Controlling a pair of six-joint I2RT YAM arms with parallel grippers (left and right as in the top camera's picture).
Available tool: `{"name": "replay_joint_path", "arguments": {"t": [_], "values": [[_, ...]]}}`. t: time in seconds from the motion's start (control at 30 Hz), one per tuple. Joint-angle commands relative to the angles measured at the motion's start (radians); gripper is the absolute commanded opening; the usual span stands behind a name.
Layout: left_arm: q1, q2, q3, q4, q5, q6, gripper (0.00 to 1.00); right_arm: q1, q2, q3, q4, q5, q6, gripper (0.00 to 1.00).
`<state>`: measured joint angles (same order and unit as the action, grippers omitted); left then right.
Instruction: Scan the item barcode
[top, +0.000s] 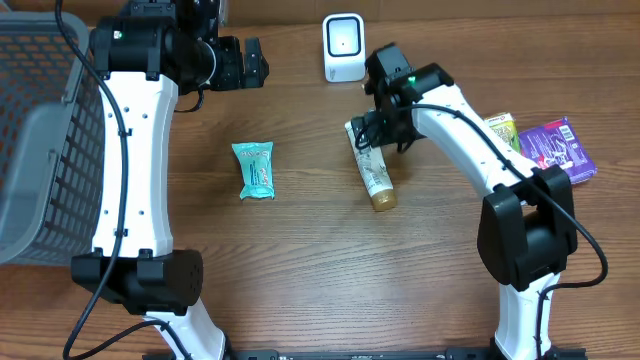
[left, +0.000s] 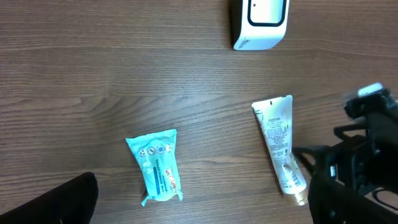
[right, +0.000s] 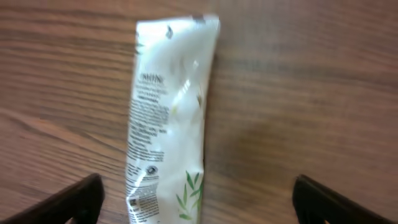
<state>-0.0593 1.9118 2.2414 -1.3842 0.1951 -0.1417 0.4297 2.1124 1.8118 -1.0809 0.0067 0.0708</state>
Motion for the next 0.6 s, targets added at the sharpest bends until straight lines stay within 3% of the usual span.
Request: {"name": "replay_joint_path", "arguments": {"t": [0.0,0.03,0.33,0.57], "values": [[-0.006,-0.003,0.012,0.001,0.005,0.015,1.00,-0.026,-0.009,0.025,-0.003,-0.113,-0.023,0.09],[-0.006,-0.003,0.012,0.001,0.005,0.015,1.00,-0.027,-0.008,0.021,0.000,-0.190,-0.023,0.04],[-0.006,-0.003,0.012,0.001,0.005,0.015,0.99,-0.032,-0.008,-0.102,0.062,-0.573,-0.088,0.04],[-0.006,-0.003,0.012,0.001,0.005,0.014,1.00,-0.039,-0.008,-0.174,0.104,-0.596,-0.131,0.04]]}}
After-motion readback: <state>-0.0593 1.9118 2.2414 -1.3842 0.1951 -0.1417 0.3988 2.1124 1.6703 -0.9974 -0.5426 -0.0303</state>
